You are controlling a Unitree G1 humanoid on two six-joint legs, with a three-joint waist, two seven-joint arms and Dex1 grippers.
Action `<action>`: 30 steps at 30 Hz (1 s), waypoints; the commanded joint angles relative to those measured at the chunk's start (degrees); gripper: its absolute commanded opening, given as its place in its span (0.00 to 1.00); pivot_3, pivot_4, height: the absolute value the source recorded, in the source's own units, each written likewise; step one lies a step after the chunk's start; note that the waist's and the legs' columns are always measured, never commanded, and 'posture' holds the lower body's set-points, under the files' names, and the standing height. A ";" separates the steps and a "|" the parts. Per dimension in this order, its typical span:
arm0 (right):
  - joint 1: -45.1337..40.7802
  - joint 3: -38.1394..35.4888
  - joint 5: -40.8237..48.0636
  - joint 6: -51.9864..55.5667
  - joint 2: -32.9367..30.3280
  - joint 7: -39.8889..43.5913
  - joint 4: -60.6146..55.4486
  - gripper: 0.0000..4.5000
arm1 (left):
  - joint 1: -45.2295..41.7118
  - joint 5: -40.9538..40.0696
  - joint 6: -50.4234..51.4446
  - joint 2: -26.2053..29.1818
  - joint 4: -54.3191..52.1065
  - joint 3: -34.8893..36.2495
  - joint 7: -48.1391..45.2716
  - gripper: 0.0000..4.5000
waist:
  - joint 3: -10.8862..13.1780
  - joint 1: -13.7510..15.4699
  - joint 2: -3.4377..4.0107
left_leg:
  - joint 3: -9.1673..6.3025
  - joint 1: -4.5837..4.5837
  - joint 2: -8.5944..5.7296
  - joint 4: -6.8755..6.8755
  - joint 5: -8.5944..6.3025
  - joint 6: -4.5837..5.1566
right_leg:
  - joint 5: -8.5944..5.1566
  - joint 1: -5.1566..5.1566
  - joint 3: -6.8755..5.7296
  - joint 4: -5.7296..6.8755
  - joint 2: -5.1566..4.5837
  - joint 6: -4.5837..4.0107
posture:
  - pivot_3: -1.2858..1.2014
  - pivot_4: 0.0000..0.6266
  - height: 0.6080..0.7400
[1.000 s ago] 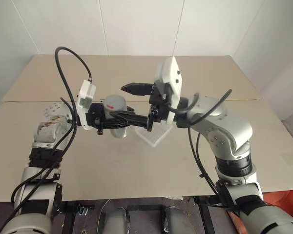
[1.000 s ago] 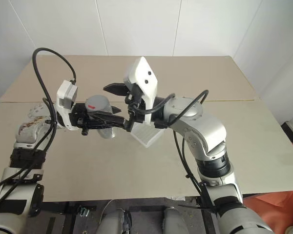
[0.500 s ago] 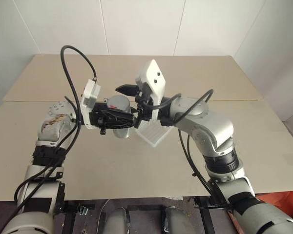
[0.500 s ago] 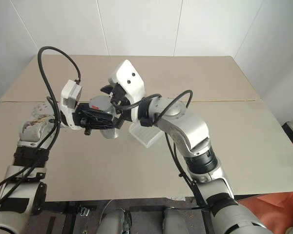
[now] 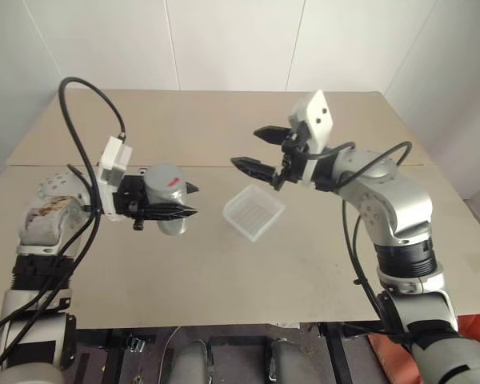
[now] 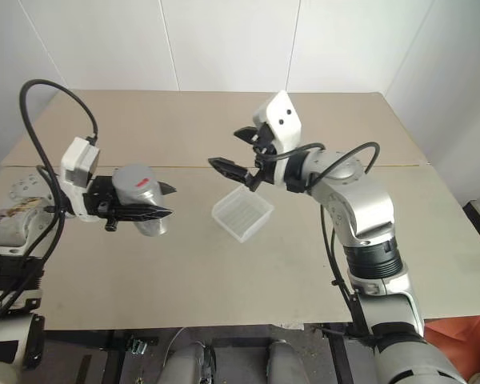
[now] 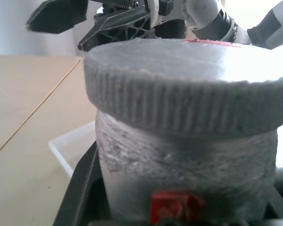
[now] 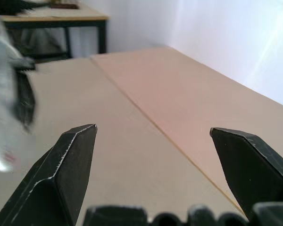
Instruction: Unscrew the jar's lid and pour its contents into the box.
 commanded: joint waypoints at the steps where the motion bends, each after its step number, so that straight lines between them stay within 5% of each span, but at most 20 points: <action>1: -0.65 -1.40 0.40 -2.14 -0.58 1.45 -2.01 0.99 | 0.19 -1.64 0.23 0.77 -2.24 1.88 0.54 0.43 | 0.00 -0.17 0.00 | 0.00 0.01 0.00 0.00 0.00 0.00 | 0.00 0.00 0.03 0.01 0.00 0.00 | 0.52 0.24 1.00; 10: -3.03 0.87 7.94 1.71 2.58 5.69 -10.69 0.99 | -4.11 0.56 -1.92 -5.44 2.06 -2.10 2.52 0.43 | 0.00 0.19 0.00 | 0.00 0.01 -0.02 0.01 0.00 0.01 | 0.00 0.03 0.02 0.01 -0.01 0.00 | 0.52 0.24 1.00; 18: -7.87 7.49 1.92 2.41 9.40 -1.52 -7.85 0.99 | -9.04 2.78 -4.80 -9.10 7.79 -4.32 0.58 0.43 | 0.00 -0.15 0.00 | 0.02 0.01 -0.03 0.05 0.00 0.00 | 0.01 0.02 0.02 0.11 0.00 0.00 | 0.52 0.24 1.00; 30: -9.03 7.97 -1.22 1.80 11.98 -2.23 -2.27 0.99 | -8.17 2.69 -4.46 -8.27 6.62 -3.68 -0.27 0.43 | 0.00 -0.03 0.00 | -0.01 -0.03 -0.03 0.05 0.00 0.01 | 0.01 0.04 -0.02 0.13 -0.01 0.00 | 0.52 0.24 1.00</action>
